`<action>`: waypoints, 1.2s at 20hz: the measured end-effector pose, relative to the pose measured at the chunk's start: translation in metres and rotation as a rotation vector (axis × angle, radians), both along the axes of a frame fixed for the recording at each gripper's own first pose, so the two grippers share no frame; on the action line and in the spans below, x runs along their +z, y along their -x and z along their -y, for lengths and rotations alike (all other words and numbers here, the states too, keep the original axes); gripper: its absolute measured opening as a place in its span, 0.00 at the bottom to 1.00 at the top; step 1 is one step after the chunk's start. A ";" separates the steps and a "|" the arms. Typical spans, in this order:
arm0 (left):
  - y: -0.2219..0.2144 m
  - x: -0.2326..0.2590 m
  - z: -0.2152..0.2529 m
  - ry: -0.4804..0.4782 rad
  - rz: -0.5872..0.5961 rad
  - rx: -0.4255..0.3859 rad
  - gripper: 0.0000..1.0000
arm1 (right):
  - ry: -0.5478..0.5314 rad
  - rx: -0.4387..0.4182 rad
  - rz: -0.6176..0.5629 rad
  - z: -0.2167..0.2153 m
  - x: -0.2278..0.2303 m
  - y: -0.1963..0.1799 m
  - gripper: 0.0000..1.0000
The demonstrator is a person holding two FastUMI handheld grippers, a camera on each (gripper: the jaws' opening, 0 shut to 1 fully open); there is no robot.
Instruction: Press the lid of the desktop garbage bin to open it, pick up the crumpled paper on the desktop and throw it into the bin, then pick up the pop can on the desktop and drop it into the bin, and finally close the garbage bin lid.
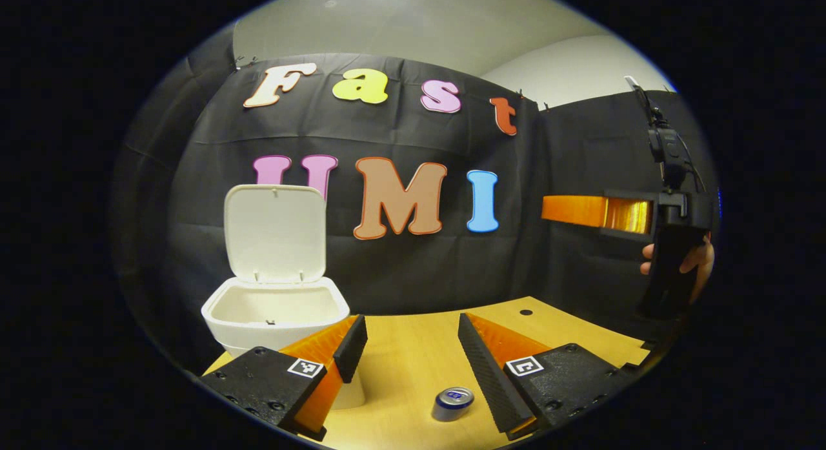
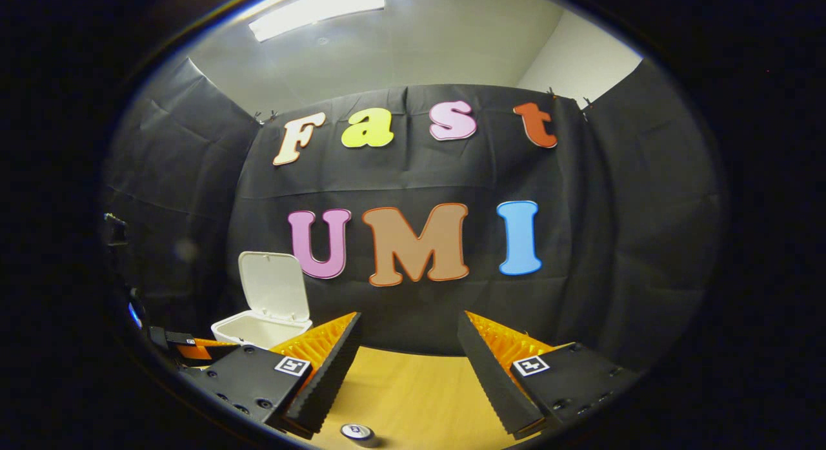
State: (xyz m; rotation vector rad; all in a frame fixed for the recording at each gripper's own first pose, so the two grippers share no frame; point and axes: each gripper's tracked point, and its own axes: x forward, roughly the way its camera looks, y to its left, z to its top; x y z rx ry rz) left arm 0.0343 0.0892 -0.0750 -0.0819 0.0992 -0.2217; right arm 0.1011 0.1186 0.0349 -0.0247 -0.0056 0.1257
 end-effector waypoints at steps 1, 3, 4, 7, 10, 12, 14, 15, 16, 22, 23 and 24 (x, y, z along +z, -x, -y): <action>-0.001 -0.007 0.011 -0.006 -0.011 -0.014 0.87 | -0.008 -0.026 0.002 0.017 0.002 0.008 0.98; -0.004 -0.018 0.028 -0.010 -0.030 -0.036 0.89 | -0.015 -0.061 0.002 0.039 0.003 0.017 0.98; -0.005 -0.026 0.036 -0.015 -0.046 -0.046 0.87 | -0.017 -0.081 0.001 0.051 0.002 0.022 0.98; -0.010 -0.052 0.053 -0.040 -0.100 -0.062 0.87 | -0.023 -0.133 -0.016 0.084 -0.004 0.036 0.98; -0.012 -0.084 0.064 -0.045 -0.182 -0.068 0.87 | -0.032 -0.176 -0.042 0.110 -0.013 0.048 0.98; -0.012 -0.103 0.069 -0.048 -0.227 -0.069 0.87 | -0.034 -0.195 -0.065 0.121 -0.022 0.055 0.98; -0.013 -0.122 0.071 -0.058 -0.271 -0.067 0.87 | -0.031 -0.215 -0.082 0.132 -0.028 0.062 0.98; -0.011 -0.132 0.073 -0.059 -0.295 -0.065 0.87 | -0.030 -0.222 -0.090 0.136 -0.031 0.066 0.98; -0.011 -0.141 0.074 -0.057 -0.317 -0.065 0.87 | -0.034 -0.225 -0.102 0.140 -0.035 0.069 0.98; -0.008 -0.199 0.073 -0.042 -0.470 -0.038 0.87 | -0.030 -0.250 -0.143 0.155 -0.046 0.084 0.98; -0.007 -0.205 0.072 -0.045 -0.486 -0.036 0.87 | -0.026 -0.256 -0.149 0.157 -0.048 0.087 0.98; -0.007 -0.213 0.072 -0.054 -0.505 -0.035 0.88 | -0.023 -0.262 -0.156 0.160 -0.050 0.089 0.98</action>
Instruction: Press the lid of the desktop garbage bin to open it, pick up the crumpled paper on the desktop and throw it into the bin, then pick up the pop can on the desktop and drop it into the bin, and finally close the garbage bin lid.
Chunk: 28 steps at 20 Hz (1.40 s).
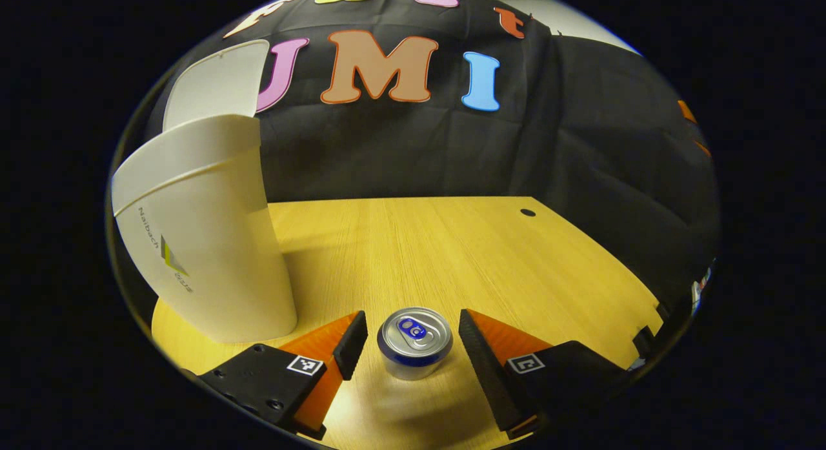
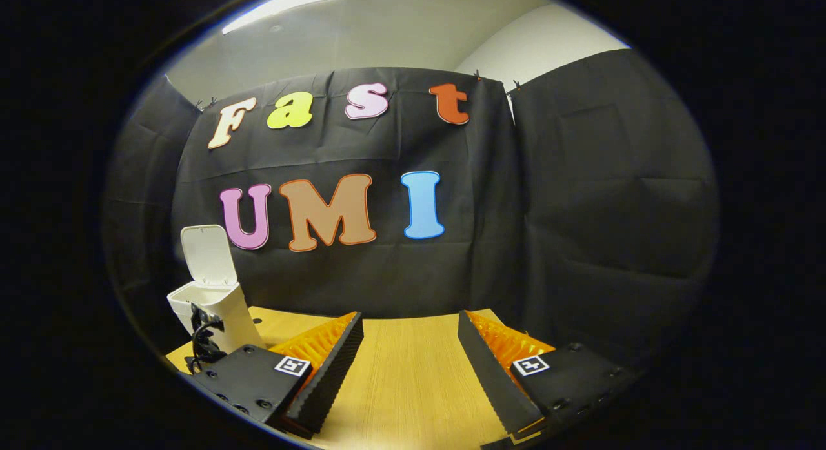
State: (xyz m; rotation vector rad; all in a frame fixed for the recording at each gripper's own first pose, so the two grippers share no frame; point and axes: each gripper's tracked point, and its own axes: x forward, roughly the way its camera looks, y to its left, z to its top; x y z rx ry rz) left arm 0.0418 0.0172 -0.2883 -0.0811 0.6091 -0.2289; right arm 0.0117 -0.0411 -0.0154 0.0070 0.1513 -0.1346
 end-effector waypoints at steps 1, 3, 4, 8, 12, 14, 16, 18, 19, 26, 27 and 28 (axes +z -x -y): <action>-0.001 -0.007 0.000 -0.008 -0.015 -0.004 0.88 | 0.003 -0.005 -0.007 0.001 -0.002 0.002 0.98; 0.001 -0.021 0.005 -0.023 -0.050 -0.016 0.89 | 0.009 -0.014 -0.019 0.004 -0.004 0.006 0.98; 0.001 -0.026 0.006 -0.029 -0.064 -0.025 0.89 | 0.013 -0.017 -0.026 0.006 -0.006 0.008 0.98; -0.003 -0.036 0.012 -0.040 -0.055 -0.064 0.89 | 0.042 -0.033 -0.056 0.011 -0.010 0.015 0.98; -0.006 -0.031 0.011 -0.036 -0.007 -0.081 0.80 | 0.059 -0.028 -0.065 0.007 -0.010 0.012 0.98; -0.008 -0.020 0.012 -0.028 0.030 -0.084 0.80 | 0.064 -0.015 -0.069 0.003 -0.011 0.009 0.98; -0.013 -0.002 0.012 -0.020 0.075 -0.093 0.80 | 0.068 0.002 -0.072 -0.002 -0.013 0.005 0.98; -0.020 0.027 0.014 -0.011 0.127 -0.100 0.79 | 0.065 0.022 -0.072 -0.009 -0.014 0.000 0.98; -0.022 0.045 0.016 -0.001 0.159 -0.103 0.79 | 0.062 0.033 -0.069 -0.014 -0.013 -0.002 0.98; -0.048 0.174 0.012 0.059 0.423 -0.116 0.78 | 0.047 0.089 -0.044 -0.034 -0.011 -0.016 0.98; -0.050 0.194 0.009 0.069 0.456 -0.109 0.78 | 0.042 0.093 -0.042 -0.037 -0.012 -0.018 0.98; -0.052 0.210 0.006 0.080 0.487 -0.102 0.78 | 0.036 0.096 -0.041 -0.038 -0.012 -0.019 0.98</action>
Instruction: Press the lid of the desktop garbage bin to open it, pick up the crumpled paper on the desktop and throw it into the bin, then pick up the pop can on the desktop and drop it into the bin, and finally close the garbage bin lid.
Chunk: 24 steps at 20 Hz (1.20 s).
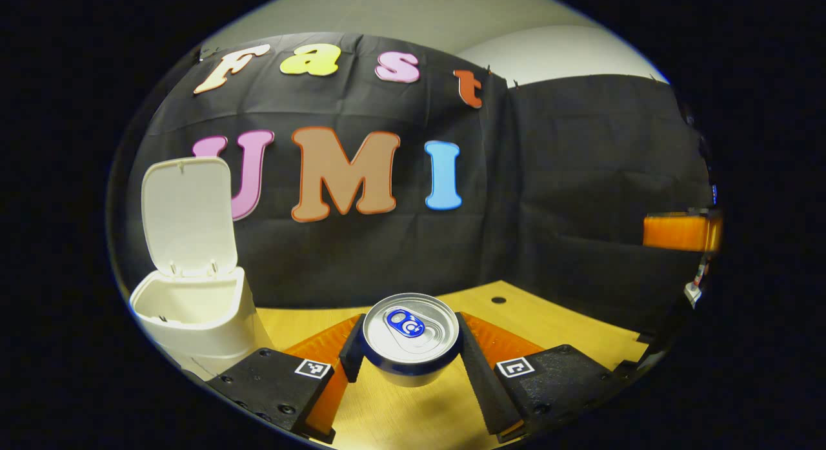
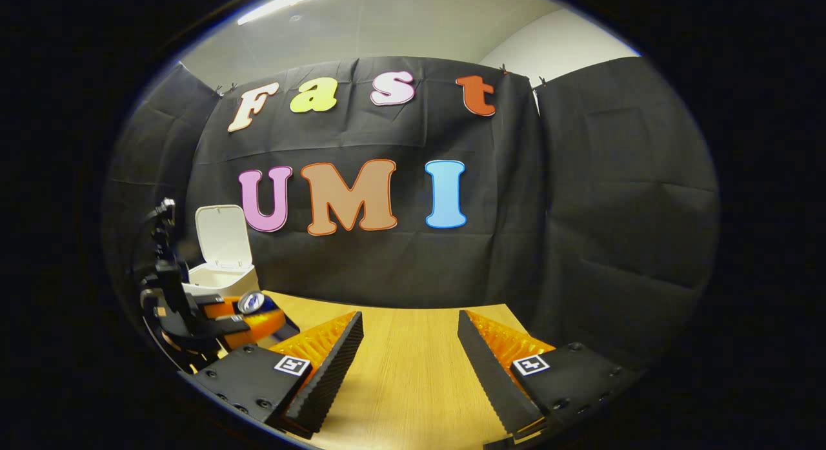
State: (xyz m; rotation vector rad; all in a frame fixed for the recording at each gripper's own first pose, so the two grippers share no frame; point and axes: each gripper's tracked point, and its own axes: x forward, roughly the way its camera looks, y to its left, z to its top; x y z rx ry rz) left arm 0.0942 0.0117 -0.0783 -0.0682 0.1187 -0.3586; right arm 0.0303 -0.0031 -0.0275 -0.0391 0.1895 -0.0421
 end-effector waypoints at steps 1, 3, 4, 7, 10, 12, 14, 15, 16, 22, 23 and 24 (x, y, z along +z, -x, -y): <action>-0.003 0.015 -0.006 0.007 0.023 0.013 0.78 | -0.007 0.002 0.002 -0.002 -0.001 0.000 0.98; -0.009 0.037 -0.019 0.009 0.064 0.036 0.77 | -0.017 0.003 0.007 -0.004 -0.001 -0.001 0.98; -0.013 0.046 -0.027 -0.001 0.082 0.051 0.77 | -0.021 0.003 0.010 -0.005 0.000 -0.002 0.98; -0.024 0.066 -0.057 -0.036 0.122 0.105 0.77 | -0.028 0.005 0.011 -0.010 -0.004 0.000 0.98; -0.034 0.077 -0.095 -0.052 0.146 0.188 0.77 | -0.031 0.009 -0.001 -0.015 -0.011 0.003 0.98; -0.041 0.077 -0.127 -0.065 0.138 0.253 0.77 | -0.033 0.013 -0.005 -0.019 -0.013 0.003 0.98; -0.046 0.071 -0.159 -0.078 0.118 0.315 0.77 | -0.032 0.015 -0.006 -0.022 -0.015 0.003 0.98; -0.051 0.066 -0.174 -0.081 0.104 0.344 0.77 | -0.032 0.017 -0.006 -0.024 -0.016 0.002 0.98; -0.055 0.059 -0.187 -0.084 0.080 0.371 0.77 | -0.033 0.020 -0.009 -0.026 -0.015 0.000 0.98; -0.061 -0.004 -0.240 -0.058 -0.106 0.475 0.77 | -0.020 0.029 -0.018 -0.034 -0.016 -0.004 0.98; -0.060 -0.012 -0.245 -0.048 -0.129 0.484 0.77 | -0.019 0.028 -0.021 -0.034 -0.019 -0.003 0.98; -0.059 -0.020 -0.247 -0.038 -0.148 0.494 0.78 | -0.022 0.027 -0.025 -0.033 -0.019 -0.002 0.98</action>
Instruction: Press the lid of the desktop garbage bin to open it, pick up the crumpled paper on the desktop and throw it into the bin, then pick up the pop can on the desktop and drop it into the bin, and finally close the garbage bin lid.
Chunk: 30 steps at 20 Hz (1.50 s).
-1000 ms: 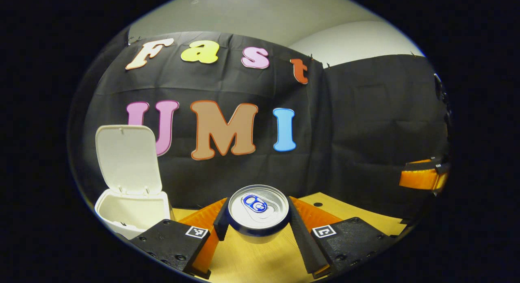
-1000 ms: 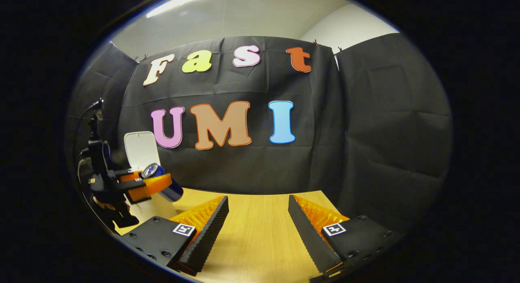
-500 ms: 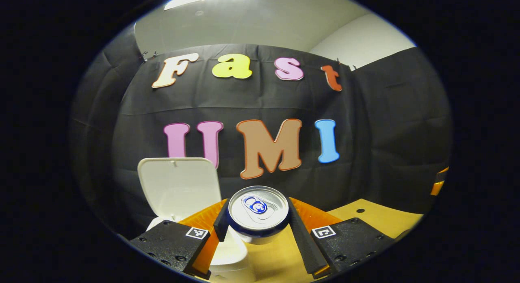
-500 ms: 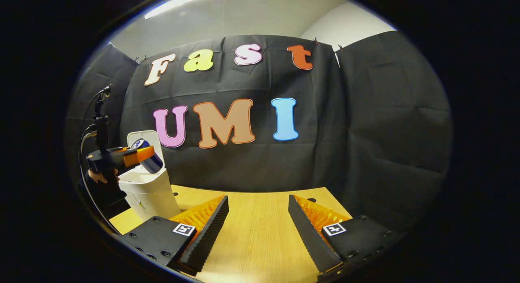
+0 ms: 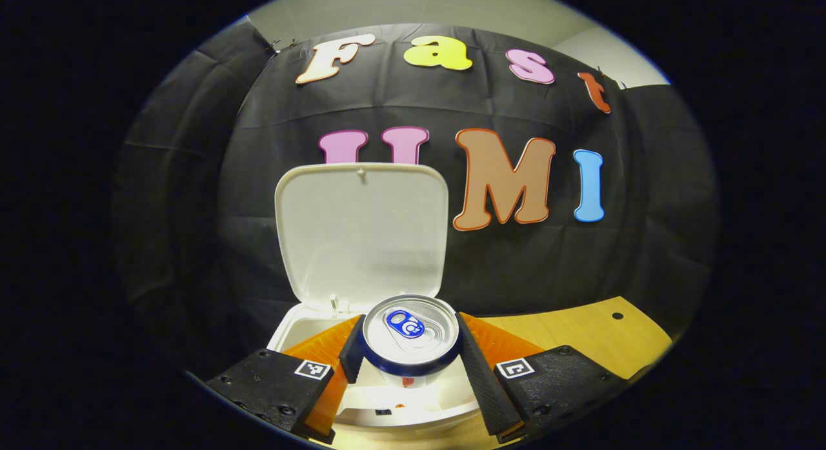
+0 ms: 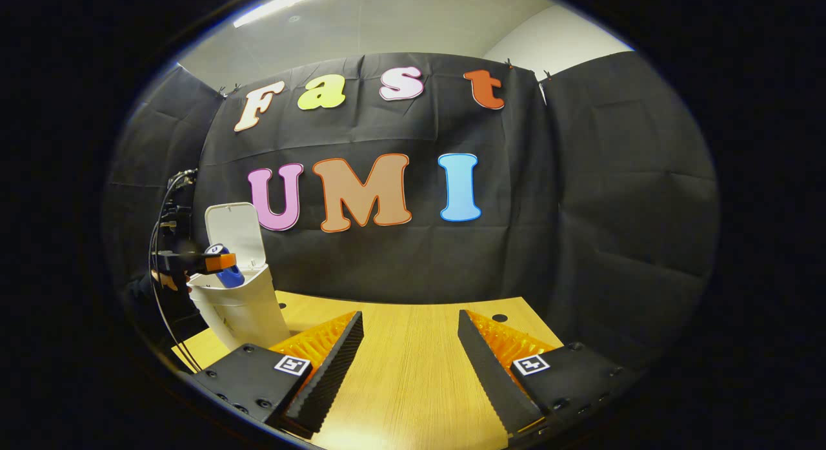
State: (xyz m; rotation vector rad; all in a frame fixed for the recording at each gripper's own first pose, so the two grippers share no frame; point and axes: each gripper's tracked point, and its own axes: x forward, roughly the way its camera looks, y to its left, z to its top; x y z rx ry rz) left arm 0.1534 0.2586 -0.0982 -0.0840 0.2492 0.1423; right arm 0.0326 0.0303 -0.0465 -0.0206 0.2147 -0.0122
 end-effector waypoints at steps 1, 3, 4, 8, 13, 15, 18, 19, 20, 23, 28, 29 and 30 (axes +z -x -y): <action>0.001 -0.006 -0.003 0.007 -0.015 0.007 0.77 | -0.005 -0.001 -0.001 0.000 0.001 0.000 0.98; 0.003 -0.017 -0.008 0.007 -0.045 0.025 0.79 | -0.010 -0.006 0.001 0.003 0.003 -0.001 0.98; 0.003 -0.019 -0.009 0.003 -0.052 0.034 0.79 | -0.010 -0.007 0.003 0.003 0.005 -0.001 0.98; 0.002 0.004 -0.008 -0.036 0.004 0.033 0.95 | -0.004 -0.001 0.006 0.002 0.005 0.000 0.98; -0.002 0.069 0.000 -0.060 0.116 0.013 0.94 | -0.018 0.015 -0.004 -0.002 -0.003 0.000 0.98; -0.007 0.095 -0.001 -0.041 0.147 0.013 0.94 | -0.031 0.017 -0.006 0.000 -0.006 0.001 0.98; -0.020 0.132 -0.012 -0.062 0.189 0.022 0.94 | -0.048 0.015 -0.007 0.001 -0.008 0.001 0.98; -0.025 0.143 -0.016 -0.077 0.198 0.027 0.94 | -0.050 0.012 -0.009 0.002 -0.010 0.003 0.98; -0.031 0.154 -0.020 -0.087 0.211 0.029 0.94 | -0.052 0.008 -0.009 0.004 -0.012 0.005 0.98; -0.052 0.180 -0.029 -0.083 0.240 0.032 0.94 | -0.063 -0.003 -0.017 0.007 -0.017 0.009 0.99; -0.091 0.186 -0.048 -0.097 0.192 0.042 0.94 | -0.056 -0.039 -0.014 0.020 -0.015 0.018 0.98; -0.099 0.184 -0.052 -0.098 0.178 0.045 0.93 | -0.055 -0.048 -0.015 0.023 -0.015 0.021 0.99; -0.105 0.181 -0.054 -0.090 0.159 0.044 0.94 | -0.052 -0.055 -0.016 0.026 -0.016 0.022 0.99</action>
